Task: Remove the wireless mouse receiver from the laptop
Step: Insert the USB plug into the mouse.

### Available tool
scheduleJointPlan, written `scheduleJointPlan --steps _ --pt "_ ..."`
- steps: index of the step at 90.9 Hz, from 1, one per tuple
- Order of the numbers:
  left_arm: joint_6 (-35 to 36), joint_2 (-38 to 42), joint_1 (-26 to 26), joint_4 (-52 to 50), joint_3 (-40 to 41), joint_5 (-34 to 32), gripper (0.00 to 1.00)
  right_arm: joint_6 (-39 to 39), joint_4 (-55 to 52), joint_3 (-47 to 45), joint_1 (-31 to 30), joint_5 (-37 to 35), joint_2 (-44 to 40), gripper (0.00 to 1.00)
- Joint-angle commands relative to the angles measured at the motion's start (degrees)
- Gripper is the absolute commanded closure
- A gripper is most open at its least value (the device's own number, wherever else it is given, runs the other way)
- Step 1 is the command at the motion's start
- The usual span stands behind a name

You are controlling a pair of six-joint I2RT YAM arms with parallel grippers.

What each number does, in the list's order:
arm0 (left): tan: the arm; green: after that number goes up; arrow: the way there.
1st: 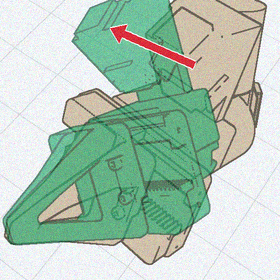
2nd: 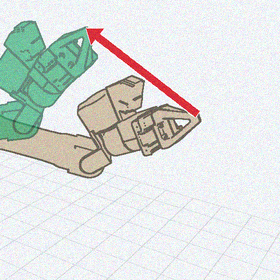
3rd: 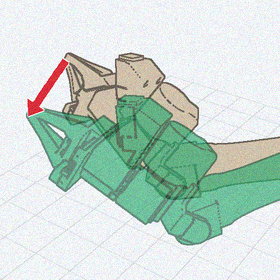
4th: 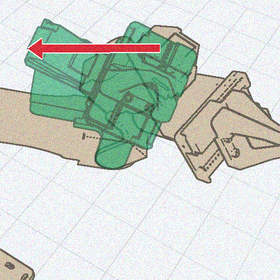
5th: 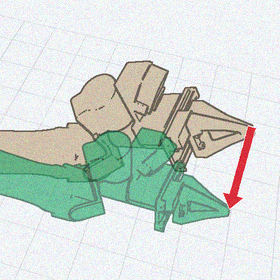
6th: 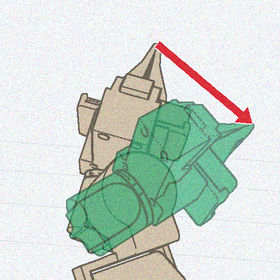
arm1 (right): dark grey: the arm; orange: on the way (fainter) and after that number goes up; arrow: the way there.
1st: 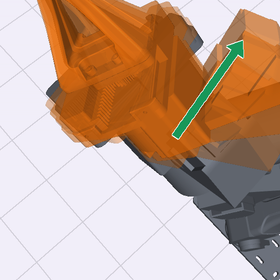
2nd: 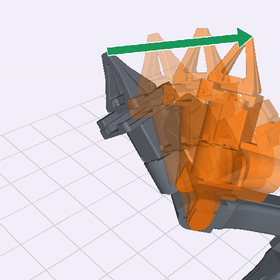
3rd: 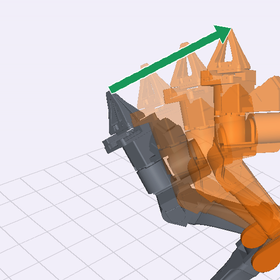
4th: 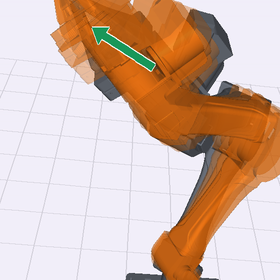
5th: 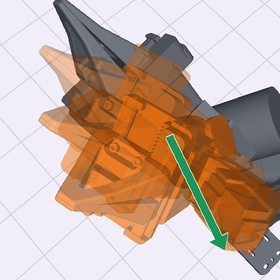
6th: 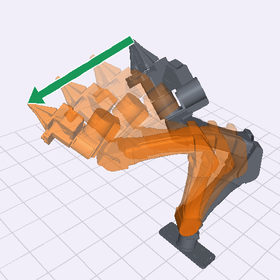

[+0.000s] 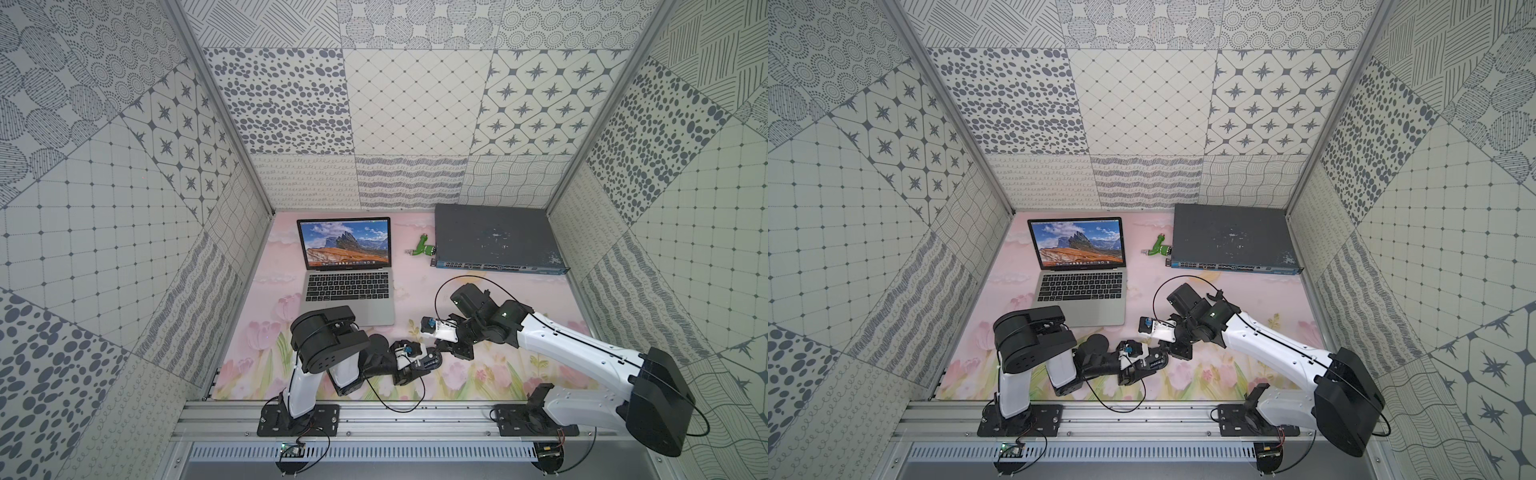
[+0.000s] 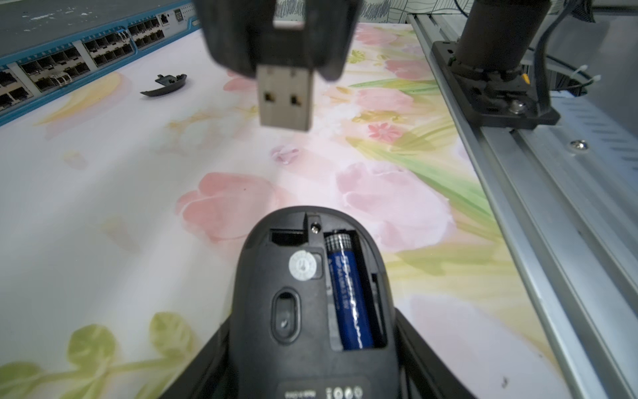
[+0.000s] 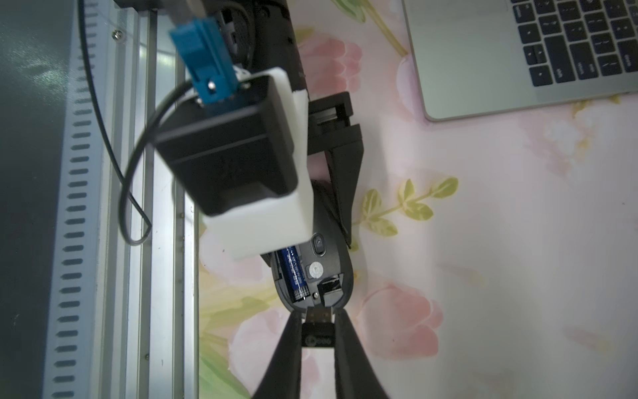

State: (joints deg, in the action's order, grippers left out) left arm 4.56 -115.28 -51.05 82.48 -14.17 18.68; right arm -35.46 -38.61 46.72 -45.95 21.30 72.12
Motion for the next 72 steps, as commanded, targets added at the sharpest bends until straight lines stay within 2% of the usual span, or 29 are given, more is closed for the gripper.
scheduleJointPlan --steps 1,20,72 --pt "0.10 -0.76 0.25 -6.71 -0.16 0.35 0.41 -0.53 2.17 -0.06 -0.53 -1.66 2.29 0.98" --pt "0.19 -0.73 0.24 -6.96 -0.31 0.24 0.41 -0.20 2.75 -0.18 -0.83 -1.58 6.34 0.98" --pt "0.27 -0.64 0.23 -7.57 -0.41 0.40 0.41 -0.29 4.00 -0.31 -1.07 -4.03 9.47 0.98"
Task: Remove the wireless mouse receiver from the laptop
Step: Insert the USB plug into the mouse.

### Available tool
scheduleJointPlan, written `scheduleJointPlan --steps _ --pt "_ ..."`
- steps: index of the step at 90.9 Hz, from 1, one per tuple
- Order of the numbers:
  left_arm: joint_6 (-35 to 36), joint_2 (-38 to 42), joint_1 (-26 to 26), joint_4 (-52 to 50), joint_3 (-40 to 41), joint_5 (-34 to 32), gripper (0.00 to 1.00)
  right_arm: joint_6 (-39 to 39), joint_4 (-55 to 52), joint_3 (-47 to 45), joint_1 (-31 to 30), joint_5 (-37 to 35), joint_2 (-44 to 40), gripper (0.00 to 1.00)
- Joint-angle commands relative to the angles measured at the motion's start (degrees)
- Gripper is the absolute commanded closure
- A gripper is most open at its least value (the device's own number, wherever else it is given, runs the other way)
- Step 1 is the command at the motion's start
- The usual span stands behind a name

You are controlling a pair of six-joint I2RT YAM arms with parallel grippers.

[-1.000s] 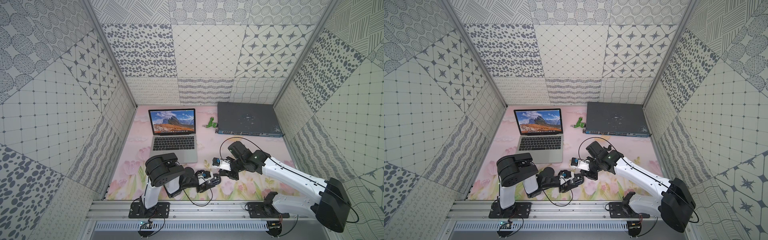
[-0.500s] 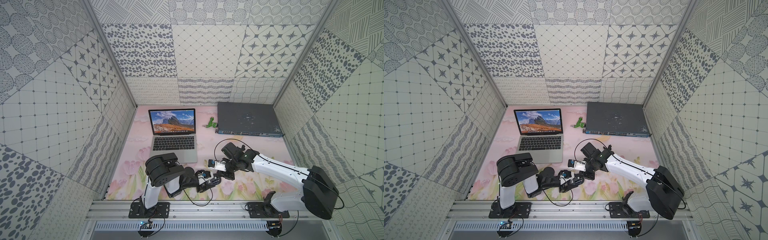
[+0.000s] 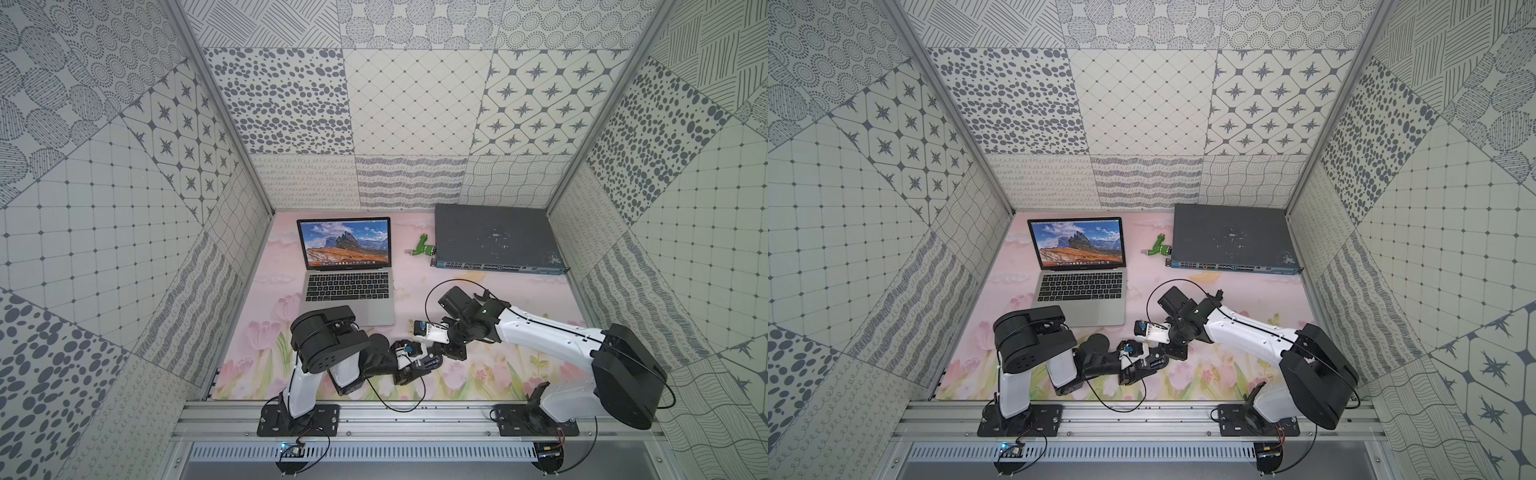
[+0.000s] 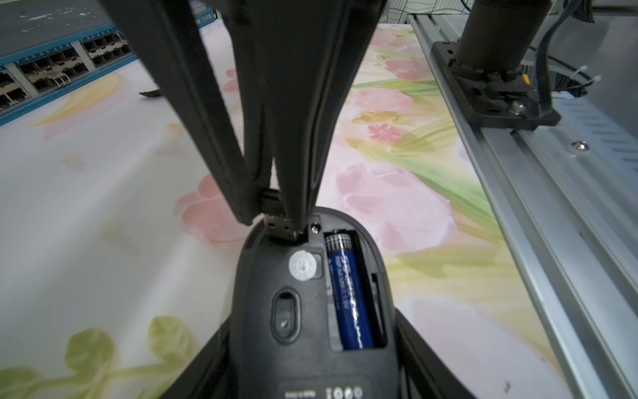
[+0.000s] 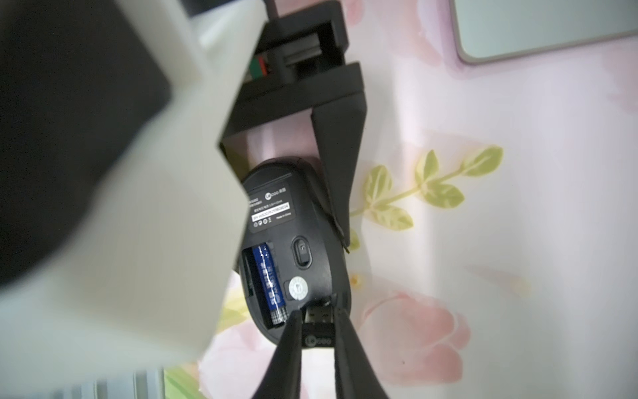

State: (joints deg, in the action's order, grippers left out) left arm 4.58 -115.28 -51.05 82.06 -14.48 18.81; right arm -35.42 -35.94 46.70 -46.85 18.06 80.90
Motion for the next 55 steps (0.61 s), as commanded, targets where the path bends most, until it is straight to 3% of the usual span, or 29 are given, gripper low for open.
scheduleJointPlan --steps 1,55 --pt "0.25 -0.64 0.19 -7.17 -0.06 0.26 0.41 -0.30 1.32 -0.29 -0.17 -0.77 0.71 0.98" --pt "0.34 -0.47 0.25 -7.66 -0.11 0.18 0.41 -1.54 -1.64 -0.38 -1.78 -0.49 2.90 0.98"
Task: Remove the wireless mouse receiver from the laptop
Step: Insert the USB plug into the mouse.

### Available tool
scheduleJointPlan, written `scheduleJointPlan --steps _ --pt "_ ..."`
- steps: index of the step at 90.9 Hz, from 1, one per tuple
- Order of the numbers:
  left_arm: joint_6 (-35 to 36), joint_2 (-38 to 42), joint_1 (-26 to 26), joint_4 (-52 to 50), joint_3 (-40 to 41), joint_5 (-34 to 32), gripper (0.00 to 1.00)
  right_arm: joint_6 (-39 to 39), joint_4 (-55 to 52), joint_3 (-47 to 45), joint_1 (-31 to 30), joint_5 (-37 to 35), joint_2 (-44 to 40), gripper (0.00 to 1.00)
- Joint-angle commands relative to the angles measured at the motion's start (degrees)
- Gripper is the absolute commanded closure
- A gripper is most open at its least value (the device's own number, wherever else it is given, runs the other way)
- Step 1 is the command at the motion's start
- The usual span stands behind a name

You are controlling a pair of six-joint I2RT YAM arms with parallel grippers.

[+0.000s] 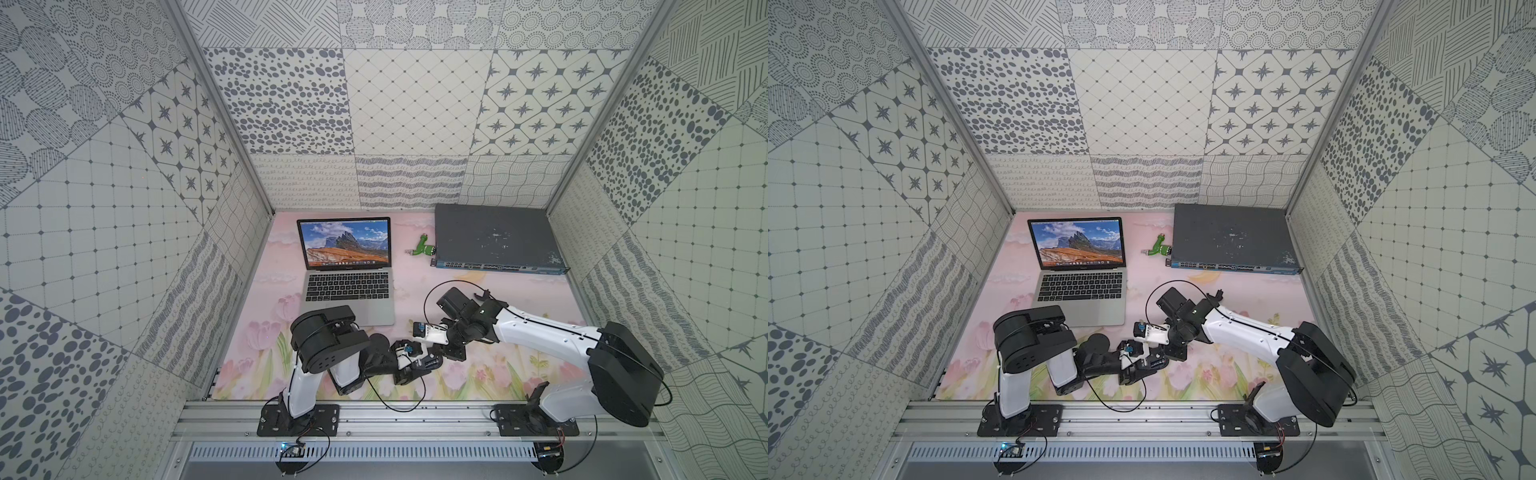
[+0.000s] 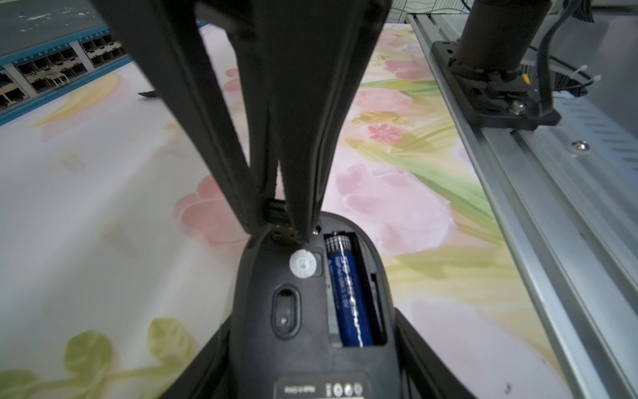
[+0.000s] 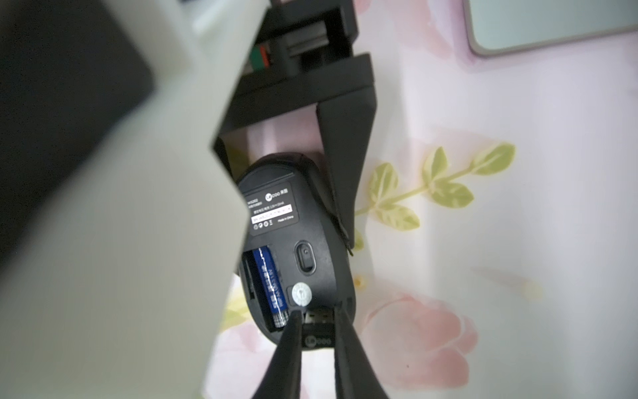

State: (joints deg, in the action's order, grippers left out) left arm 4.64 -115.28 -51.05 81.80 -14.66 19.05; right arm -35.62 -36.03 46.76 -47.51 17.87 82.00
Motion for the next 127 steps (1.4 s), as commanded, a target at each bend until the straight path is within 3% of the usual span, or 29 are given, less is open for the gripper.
scheduleJointPlan --steps 1,84,127 --pt "0.28 -0.42 0.20 -7.42 0.02 -0.06 0.41 -1.41 -1.66 -0.44 -1.20 -0.20 1.83 0.98" --pt "0.37 -0.20 0.20 -8.10 -0.35 0.20 0.41 -5.98 -3.08 1.40 -1.89 -4.61 5.11 0.97" --pt "0.37 -0.20 0.17 -8.44 -0.31 0.02 0.41 -6.36 -3.44 0.70 -2.72 -4.68 7.00 0.86"
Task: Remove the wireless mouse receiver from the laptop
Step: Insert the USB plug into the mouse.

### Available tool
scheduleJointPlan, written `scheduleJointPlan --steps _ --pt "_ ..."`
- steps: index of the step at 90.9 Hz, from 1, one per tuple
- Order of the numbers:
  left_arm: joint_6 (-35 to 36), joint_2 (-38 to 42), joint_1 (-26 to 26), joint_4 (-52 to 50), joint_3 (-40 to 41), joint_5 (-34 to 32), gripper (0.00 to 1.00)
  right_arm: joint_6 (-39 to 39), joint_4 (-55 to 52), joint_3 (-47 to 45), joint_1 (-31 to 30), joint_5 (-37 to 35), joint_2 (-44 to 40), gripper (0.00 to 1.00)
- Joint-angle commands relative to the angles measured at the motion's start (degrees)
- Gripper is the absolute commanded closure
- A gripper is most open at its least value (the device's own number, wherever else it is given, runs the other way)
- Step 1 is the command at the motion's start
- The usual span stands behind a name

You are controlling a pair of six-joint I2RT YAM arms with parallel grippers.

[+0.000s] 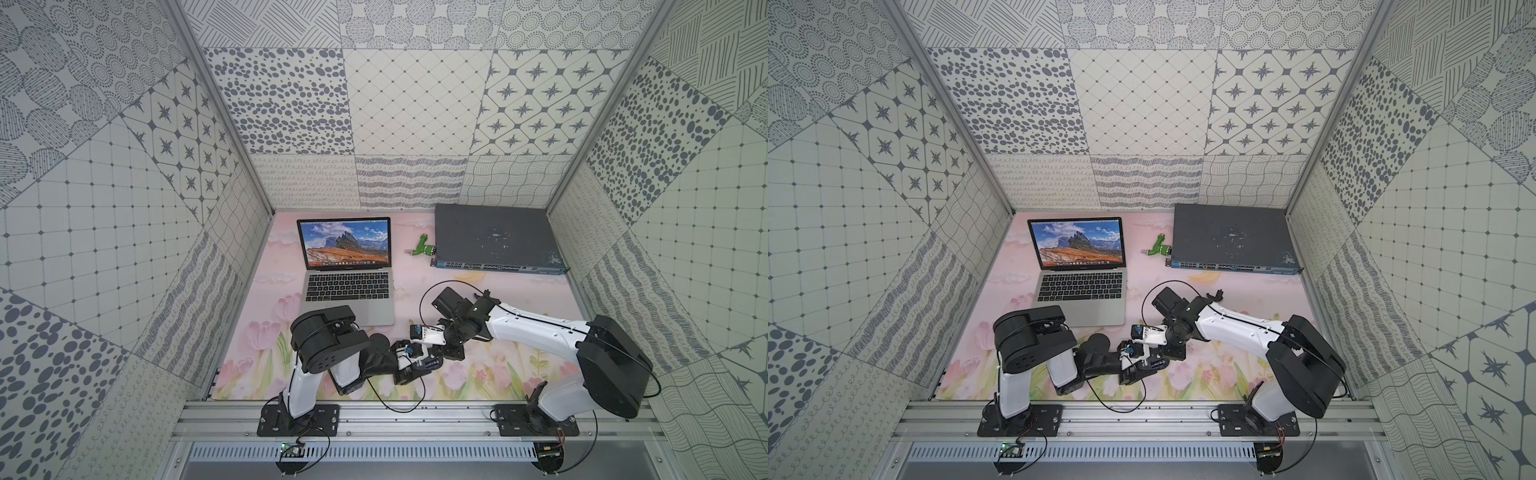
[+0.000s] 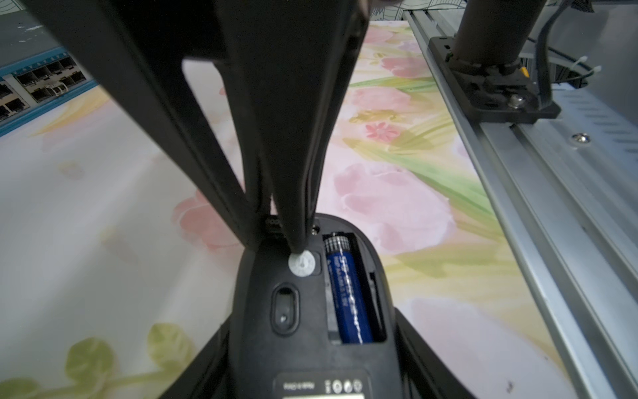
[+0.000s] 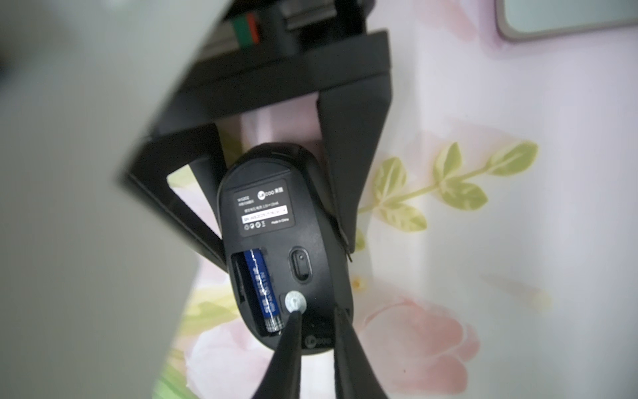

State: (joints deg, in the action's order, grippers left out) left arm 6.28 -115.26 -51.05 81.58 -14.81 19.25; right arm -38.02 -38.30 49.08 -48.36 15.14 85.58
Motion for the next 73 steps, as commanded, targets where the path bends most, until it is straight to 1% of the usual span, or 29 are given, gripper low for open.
scheduleJointPlan --steps 1,19,38,47,61,73 --pt "-1.27 -0.23 0.21 -8.21 -0.19 -0.17 0.41 -3.93 -1.21 -1.62 -1.89 -1.95 3.43 0.86" --pt "-1.36 -0.23 0.24 -8.24 -0.22 -0.26 0.41 -3.51 -1.34 -2.12 -2.24 -1.68 2.52 0.80" --pt "-1.37 -0.22 0.24 -8.28 -0.23 -0.17 0.41 -2.81 -1.32 -2.66 -3.05 -2.57 1.55 0.66" --pt "-1.36 -0.23 0.25 -8.28 -0.24 -0.17 0.41 -2.51 -1.33 -2.69 -3.24 -2.68 1.26 0.62" --pt "-1.37 -0.14 0.22 -8.37 -0.27 -0.17 0.41 -1.72 -1.33 -2.57 -3.23 -0.76 -0.16 0.56" --pt "-1.36 -0.12 0.25 -8.37 -0.26 -0.13 0.41 -1.17 -1.30 -2.63 -3.15 0.93 -3.49 0.50"
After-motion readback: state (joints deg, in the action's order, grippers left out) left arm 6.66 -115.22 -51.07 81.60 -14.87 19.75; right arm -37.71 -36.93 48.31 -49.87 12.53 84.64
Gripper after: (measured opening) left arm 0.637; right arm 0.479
